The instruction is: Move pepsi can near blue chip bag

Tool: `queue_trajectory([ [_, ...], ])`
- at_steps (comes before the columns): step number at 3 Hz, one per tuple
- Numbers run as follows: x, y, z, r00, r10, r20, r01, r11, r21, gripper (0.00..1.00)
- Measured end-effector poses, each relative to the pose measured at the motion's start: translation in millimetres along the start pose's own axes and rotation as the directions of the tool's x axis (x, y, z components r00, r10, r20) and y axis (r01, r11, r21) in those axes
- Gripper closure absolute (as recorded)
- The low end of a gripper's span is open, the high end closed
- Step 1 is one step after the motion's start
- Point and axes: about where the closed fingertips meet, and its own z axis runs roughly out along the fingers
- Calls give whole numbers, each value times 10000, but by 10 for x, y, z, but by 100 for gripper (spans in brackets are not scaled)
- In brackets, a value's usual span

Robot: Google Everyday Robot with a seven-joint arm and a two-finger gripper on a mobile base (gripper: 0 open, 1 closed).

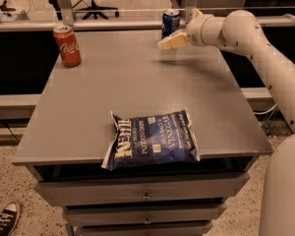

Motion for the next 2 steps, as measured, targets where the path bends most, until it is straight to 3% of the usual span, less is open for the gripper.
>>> queue_trajectory([
  [1,35,-83,198,9944,877,590,-873,9961,-82,0],
  [2,-2,-34,371,9833,1558,943,-1514,9871,-526,0],
])
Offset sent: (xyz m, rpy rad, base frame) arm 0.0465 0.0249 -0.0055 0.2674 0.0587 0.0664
